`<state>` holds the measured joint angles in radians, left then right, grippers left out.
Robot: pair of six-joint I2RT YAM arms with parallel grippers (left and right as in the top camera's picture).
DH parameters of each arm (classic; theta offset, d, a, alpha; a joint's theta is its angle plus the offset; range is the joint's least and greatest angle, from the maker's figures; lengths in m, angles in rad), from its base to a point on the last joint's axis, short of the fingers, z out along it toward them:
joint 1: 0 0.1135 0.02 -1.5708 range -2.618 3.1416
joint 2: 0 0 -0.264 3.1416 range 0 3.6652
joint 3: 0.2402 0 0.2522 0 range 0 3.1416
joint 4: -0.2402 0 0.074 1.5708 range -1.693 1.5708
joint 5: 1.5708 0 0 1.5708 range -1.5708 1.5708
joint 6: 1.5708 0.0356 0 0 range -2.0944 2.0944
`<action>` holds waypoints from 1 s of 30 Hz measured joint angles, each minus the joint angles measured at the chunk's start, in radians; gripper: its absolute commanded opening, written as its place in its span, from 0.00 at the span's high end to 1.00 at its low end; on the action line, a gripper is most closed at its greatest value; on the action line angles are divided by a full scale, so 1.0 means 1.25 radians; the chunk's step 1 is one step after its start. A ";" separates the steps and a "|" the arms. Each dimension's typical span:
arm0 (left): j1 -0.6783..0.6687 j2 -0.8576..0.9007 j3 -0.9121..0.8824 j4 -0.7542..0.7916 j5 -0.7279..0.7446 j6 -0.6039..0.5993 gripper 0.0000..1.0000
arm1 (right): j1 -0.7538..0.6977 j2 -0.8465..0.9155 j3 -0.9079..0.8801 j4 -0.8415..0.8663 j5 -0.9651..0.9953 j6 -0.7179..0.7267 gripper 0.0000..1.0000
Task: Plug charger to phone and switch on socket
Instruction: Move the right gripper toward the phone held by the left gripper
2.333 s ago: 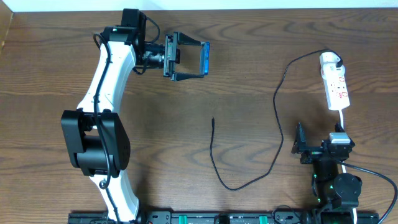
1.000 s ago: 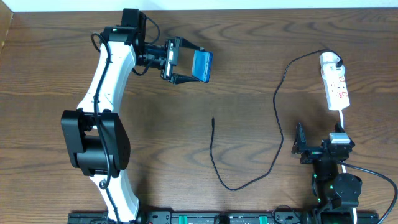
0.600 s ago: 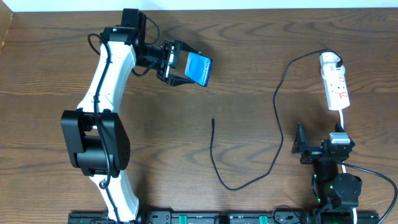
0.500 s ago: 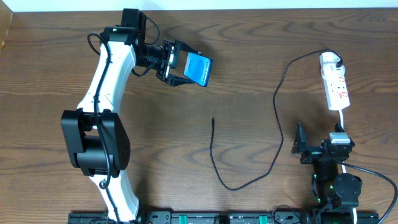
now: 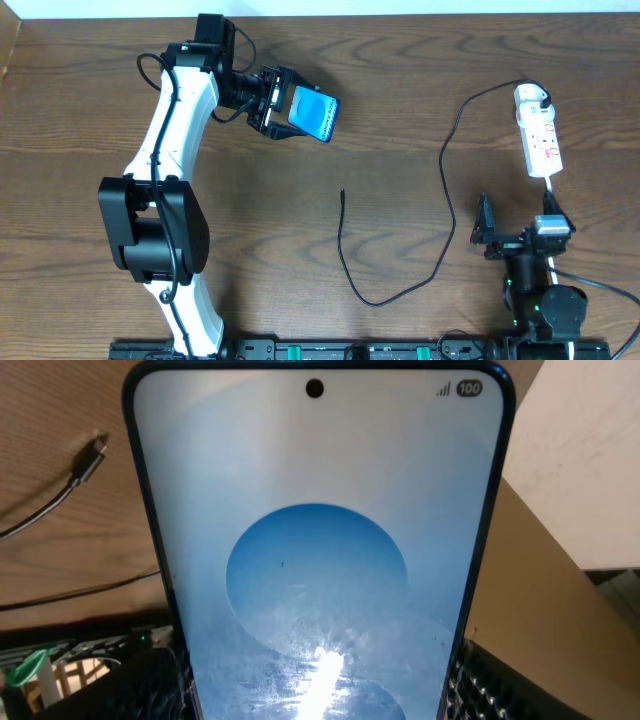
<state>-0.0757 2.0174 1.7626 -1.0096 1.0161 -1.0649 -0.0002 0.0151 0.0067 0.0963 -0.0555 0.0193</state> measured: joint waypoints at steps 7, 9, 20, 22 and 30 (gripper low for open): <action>0.000 0.000 0.000 0.000 -0.002 0.000 0.93 | 0.000 0.001 0.025 0.066 -0.078 0.020 0.01; 0.000 0.000 0.000 0.000 -0.002 0.000 0.93 | 0.000 0.014 0.066 0.013 -0.086 0.027 0.01; 0.000 0.000 0.000 0.000 -0.002 0.000 0.92 | 0.000 0.388 0.551 -0.356 -0.179 0.053 0.01; 0.000 0.000 0.000 0.000 -0.002 0.000 0.93 | 0.000 0.482 0.640 -0.428 -0.227 0.054 0.01; 0.000 0.000 0.000 0.000 -0.002 0.000 0.93 | 0.000 0.805 0.841 -0.510 -0.494 0.050 0.01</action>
<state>-0.0757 2.0174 1.7626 -1.0096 1.0138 -1.0649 -0.0006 1.0218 1.0576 -0.5415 -0.6735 0.0822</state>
